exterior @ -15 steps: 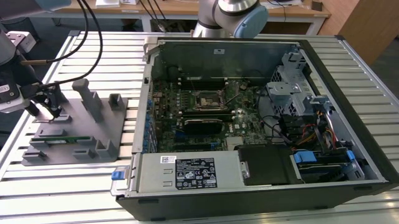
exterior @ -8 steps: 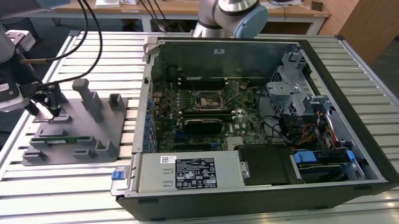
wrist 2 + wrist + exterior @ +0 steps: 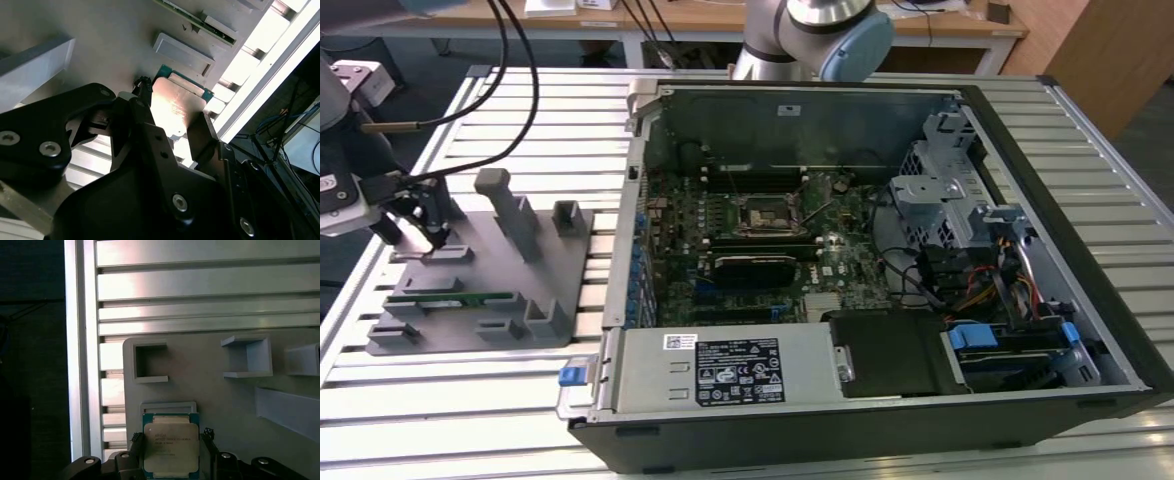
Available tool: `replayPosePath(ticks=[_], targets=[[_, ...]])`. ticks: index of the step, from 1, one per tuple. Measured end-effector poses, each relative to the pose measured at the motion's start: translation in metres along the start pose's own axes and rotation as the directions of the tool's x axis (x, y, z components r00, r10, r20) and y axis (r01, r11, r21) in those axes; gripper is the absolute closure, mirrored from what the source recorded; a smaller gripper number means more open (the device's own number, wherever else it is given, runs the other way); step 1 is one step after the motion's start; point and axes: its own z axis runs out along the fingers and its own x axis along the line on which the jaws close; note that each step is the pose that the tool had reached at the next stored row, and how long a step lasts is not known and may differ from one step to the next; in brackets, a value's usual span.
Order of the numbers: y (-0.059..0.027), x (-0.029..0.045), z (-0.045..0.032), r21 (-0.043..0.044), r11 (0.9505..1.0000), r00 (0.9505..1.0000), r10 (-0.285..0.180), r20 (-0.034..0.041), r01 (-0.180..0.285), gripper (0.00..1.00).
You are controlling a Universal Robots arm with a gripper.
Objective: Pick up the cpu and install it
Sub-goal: 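Pick up the cpu and move it towards the insertion slot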
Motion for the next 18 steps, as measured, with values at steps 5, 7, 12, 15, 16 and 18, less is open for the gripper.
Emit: replayPosePath(ticks=[5,7,12,15,16,18], targets=[[0.0013,0.0,-0.002,0.001,1.0,1.0,0.0,0.0002,0.0,0.47],[0.0017,0.0,-0.0031,0.001,1.0,1.0,0.0,0.0003,0.0,0.47],[0.0025,0.0002,-0.0047,0.0017,1.0,1.0,0.0,0.0001,0.0,0.47],[0.0032,0.0003,-0.0056,0.0019,1.0,1.0,0.0,0.0002,0.0,0.47],[0.0035,0.0003,-0.0061,0.0022,1.0,1.0,0.0,0.0002,0.0,0.47],[0.0041,0.0003,-0.007,0.0025,1.0,1.0,0.0,0.0002,0.0,0.47]])
